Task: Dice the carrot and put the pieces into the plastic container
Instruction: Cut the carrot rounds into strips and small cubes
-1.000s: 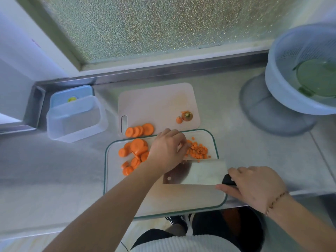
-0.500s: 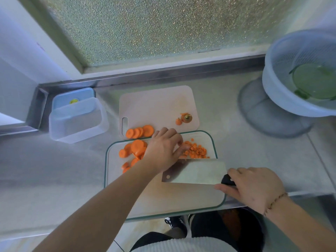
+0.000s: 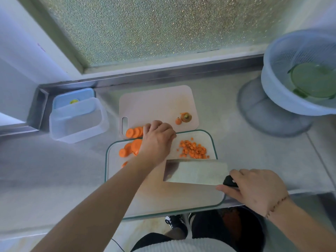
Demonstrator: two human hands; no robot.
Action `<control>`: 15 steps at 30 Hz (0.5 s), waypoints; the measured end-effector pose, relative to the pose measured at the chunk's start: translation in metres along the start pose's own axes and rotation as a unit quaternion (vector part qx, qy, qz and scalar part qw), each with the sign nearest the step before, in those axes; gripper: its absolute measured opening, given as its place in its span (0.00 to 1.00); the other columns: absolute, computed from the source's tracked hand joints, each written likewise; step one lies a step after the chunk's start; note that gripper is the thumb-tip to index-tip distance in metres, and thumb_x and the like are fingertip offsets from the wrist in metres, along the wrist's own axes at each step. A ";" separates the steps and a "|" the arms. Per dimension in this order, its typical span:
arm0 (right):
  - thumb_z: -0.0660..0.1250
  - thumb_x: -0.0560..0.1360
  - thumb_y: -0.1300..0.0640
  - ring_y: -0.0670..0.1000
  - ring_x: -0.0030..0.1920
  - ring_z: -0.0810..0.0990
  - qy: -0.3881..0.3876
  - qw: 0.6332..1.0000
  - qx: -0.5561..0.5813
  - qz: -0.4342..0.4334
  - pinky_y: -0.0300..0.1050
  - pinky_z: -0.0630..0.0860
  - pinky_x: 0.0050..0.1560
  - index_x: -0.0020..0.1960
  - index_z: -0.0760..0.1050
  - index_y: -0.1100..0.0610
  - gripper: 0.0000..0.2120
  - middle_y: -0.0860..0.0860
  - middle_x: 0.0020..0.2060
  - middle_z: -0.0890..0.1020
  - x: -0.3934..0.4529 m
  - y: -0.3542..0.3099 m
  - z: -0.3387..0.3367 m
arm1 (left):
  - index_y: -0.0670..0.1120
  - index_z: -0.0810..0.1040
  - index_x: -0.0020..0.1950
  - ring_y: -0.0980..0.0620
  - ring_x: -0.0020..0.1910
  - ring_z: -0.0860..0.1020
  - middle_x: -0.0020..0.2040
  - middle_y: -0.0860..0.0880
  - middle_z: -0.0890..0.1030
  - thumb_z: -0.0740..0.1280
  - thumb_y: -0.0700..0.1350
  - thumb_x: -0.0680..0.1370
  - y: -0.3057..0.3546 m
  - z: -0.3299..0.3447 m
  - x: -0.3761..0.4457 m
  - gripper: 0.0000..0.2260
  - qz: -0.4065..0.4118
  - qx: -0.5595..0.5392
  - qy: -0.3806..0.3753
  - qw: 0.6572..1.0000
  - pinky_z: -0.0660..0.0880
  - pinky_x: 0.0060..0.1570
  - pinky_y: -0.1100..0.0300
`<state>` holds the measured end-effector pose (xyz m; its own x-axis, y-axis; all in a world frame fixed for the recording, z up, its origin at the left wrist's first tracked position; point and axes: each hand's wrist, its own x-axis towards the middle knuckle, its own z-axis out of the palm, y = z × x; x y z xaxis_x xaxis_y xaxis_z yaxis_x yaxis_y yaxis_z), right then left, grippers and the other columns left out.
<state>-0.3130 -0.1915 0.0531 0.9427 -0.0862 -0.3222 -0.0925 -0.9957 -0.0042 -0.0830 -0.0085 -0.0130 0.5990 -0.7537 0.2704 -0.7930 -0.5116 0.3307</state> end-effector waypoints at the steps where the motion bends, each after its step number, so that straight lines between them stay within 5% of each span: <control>1: 0.25 0.64 0.27 0.46 0.43 0.81 0.015 1.000 -0.008 0.000 0.44 0.64 0.32 0.50 0.70 0.47 0.42 0.45 0.43 0.81 -0.001 0.000 0.000 | 0.47 0.84 0.52 0.43 0.52 0.76 0.51 0.51 0.83 0.57 0.40 0.73 -0.007 -0.006 0.000 0.17 -0.018 -0.022 -0.021 0.999 0.62 0.50 0.54; 5: 0.29 0.69 0.26 0.47 0.30 0.80 0.050 0.998 0.017 0.031 0.42 0.60 0.25 0.40 0.70 0.48 0.38 0.45 0.29 0.77 -0.010 0.001 0.016 | 0.50 0.80 0.65 0.42 0.60 0.77 0.60 0.50 0.81 0.63 0.53 0.72 -0.039 -0.030 -0.010 0.23 -0.014 0.008 -0.199 0.980 0.68 0.58 0.48; 8: 0.30 0.70 0.24 0.46 0.20 0.73 0.036 0.995 0.043 0.084 0.37 0.49 0.21 0.32 0.63 0.48 0.35 0.46 0.19 0.66 -0.010 0.000 0.021 | 0.50 0.81 0.62 0.44 0.55 0.79 0.56 0.51 0.82 0.63 0.62 0.67 -0.049 -0.037 -0.020 0.27 0.045 0.052 -0.271 0.960 0.72 0.55 0.44; 12: 0.29 0.64 0.25 0.43 0.29 0.72 0.025 0.987 0.101 0.119 0.36 0.62 0.26 0.42 0.71 0.46 0.39 0.45 0.26 0.72 -0.021 -0.007 0.031 | 0.49 0.83 0.58 0.43 0.51 0.80 0.54 0.50 0.83 0.71 0.56 0.65 -0.045 -0.033 -0.023 0.23 0.045 0.033 -0.212 0.976 0.73 0.51 0.44; 15: 0.38 0.66 0.26 0.44 0.28 0.75 0.003 0.963 0.218 0.156 0.36 0.69 0.29 0.35 0.71 0.47 0.33 0.47 0.25 0.76 -0.024 -0.015 0.026 | 0.48 0.83 0.58 0.42 0.56 0.78 0.58 0.48 0.81 0.71 0.57 0.67 -0.033 -0.030 -0.027 0.23 -0.004 -0.011 -0.152 0.988 0.72 0.54 0.44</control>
<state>-0.3423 -0.1739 0.0362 0.8491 -0.3809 -0.3661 -0.4964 -0.8123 -0.3062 -0.0698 0.0414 -0.0040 0.5410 -0.8409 -0.0142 -0.7842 -0.5105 0.3528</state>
